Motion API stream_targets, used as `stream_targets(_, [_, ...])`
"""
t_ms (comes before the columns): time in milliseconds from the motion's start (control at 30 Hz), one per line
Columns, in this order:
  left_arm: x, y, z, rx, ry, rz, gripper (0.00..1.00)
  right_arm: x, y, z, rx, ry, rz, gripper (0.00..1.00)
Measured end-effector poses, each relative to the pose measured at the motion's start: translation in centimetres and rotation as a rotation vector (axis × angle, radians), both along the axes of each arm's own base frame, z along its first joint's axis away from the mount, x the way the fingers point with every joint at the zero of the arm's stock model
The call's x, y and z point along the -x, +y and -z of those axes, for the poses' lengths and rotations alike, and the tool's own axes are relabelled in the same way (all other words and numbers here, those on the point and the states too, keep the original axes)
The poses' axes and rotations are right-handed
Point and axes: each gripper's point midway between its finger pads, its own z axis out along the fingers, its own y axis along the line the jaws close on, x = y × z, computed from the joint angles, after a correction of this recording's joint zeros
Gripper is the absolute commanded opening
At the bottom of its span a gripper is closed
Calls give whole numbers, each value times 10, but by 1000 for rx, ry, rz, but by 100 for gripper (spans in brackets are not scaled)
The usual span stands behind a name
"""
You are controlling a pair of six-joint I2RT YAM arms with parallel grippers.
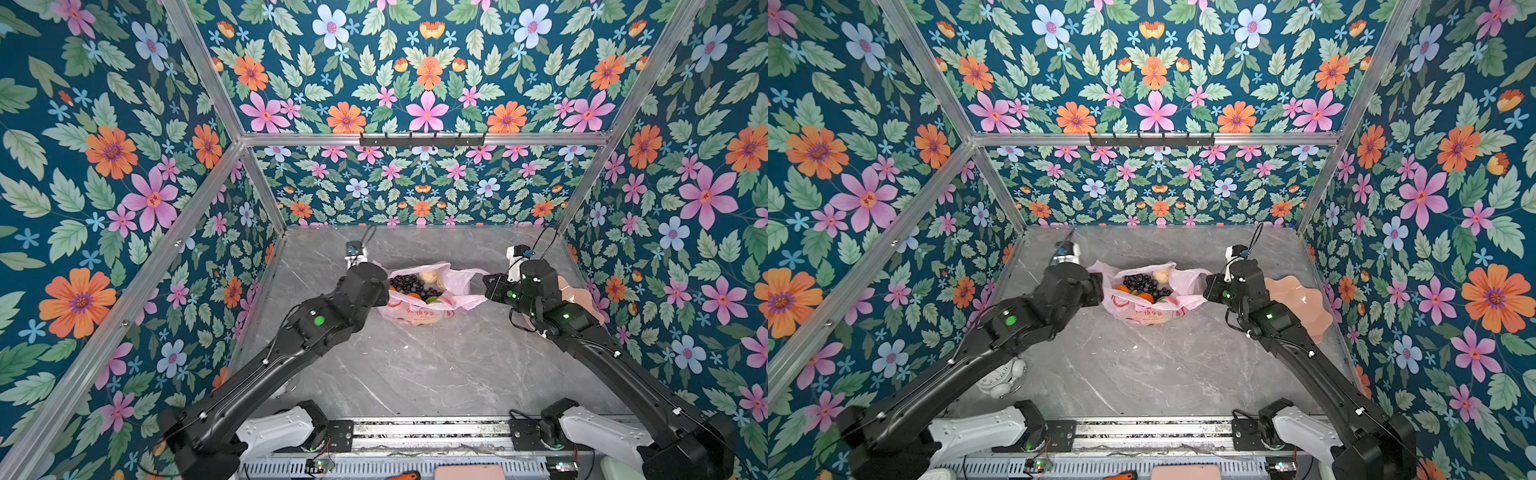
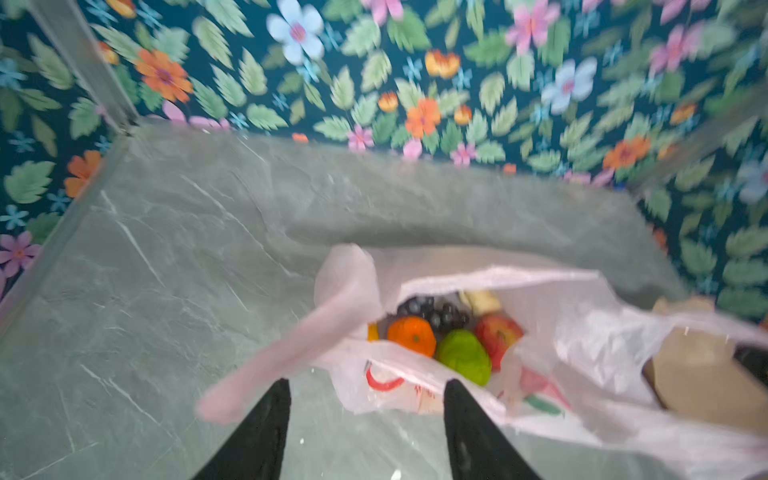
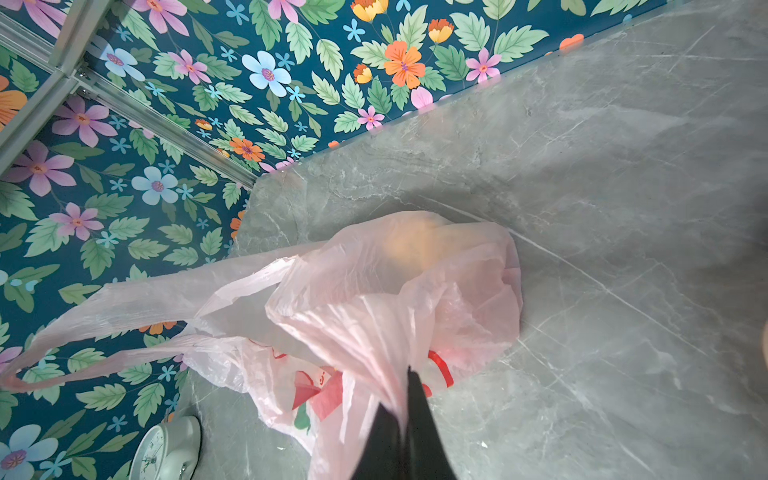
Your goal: Take the fake fruits out of the plastic bag
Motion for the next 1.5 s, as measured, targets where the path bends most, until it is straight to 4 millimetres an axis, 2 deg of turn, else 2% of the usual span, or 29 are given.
stream_targets(167, [-10,-43,29,-42,82,85,68,3,-2,1,5,-4,3,0])
stream_targets(267, [-21,-56,52,-107,126,77,73,4,-3,4,11,-1,6,0])
stream_targets(400, [-41,-63,72,-193,147,29,77,5,-4,6,14,1,7,0])
stream_targets(567, [-58,-49,90,-286,158,-50,78,6,-4,9,19,5,6,0])
stream_targets(700, [-66,-34,97,-338,161,-110,82,5,-5,10,26,4,10,0])
stream_targets(933, [-77,-5,110,-370,180,-186,82,5,-5,12,31,6,8,0])
stream_targets(1067, [-83,1,119,-356,189,-202,81,5,-5,14,34,9,7,0])
stream_targets(1200, [-92,8,128,-332,205,-221,70,5,-6,16,37,11,6,0])
stream_targets(1300, [-100,15,140,-298,228,-231,56,6,-6,15,42,7,4,0])
stream_targets(1400, [-105,26,155,-252,257,-240,38,4,-9,15,41,7,13,0])
stream_targets(1467, [-108,34,164,-208,275,-241,17,1,-16,16,35,13,32,0])
stream_targets(1500, [-109,36,166,-186,277,-238,11,-1,-20,17,29,20,39,0])
